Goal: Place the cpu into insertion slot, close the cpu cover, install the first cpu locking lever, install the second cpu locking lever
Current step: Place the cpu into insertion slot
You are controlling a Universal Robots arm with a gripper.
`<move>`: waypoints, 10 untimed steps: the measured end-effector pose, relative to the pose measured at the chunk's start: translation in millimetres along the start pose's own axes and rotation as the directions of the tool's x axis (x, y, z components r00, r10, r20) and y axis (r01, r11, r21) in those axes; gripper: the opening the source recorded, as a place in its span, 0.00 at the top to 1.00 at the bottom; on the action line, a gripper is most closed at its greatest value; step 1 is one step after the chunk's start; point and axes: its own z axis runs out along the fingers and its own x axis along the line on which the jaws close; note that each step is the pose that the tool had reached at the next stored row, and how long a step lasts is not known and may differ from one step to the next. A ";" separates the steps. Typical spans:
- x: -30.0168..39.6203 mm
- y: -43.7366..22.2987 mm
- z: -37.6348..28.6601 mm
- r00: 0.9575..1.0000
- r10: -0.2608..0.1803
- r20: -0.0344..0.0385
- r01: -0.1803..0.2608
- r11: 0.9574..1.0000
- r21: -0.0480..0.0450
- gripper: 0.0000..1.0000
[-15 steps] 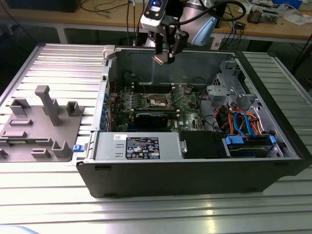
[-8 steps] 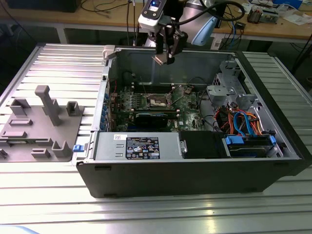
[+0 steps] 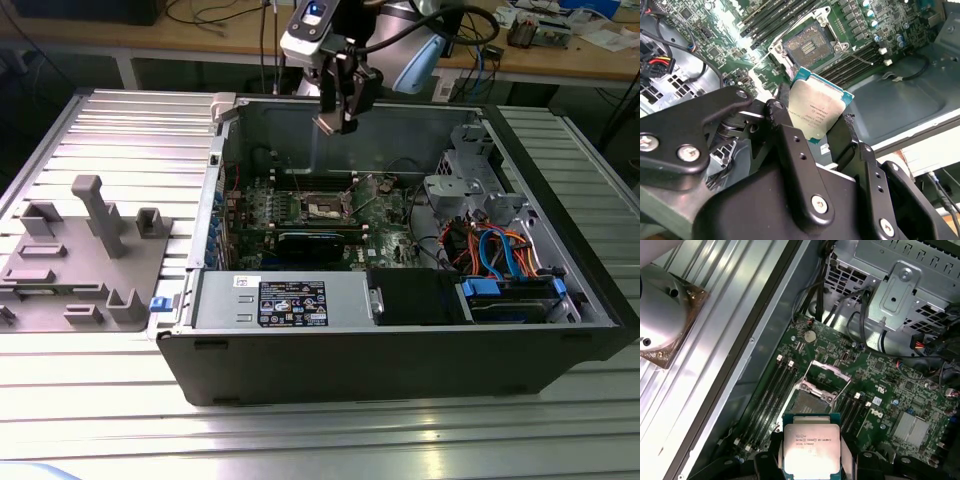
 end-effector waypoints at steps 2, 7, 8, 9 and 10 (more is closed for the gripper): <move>-0.1 0.2 1.0 1.000 0.012 0.001 -0.012 1.000 0.001 0.46; -0.1 0.0 2.9 0.998 0.070 0.004 -0.070 0.998 0.002 0.46; -0.2 0.0 3.4 0.997 0.083 0.005 -0.083 0.997 0.002 0.46; -0.2 -0.1 3.8 0.995 0.096 0.006 -0.096 0.995 0.003 0.46; -0.2 -0.1 4.5 0.994 0.112 0.007 -0.112 0.994 0.003 0.46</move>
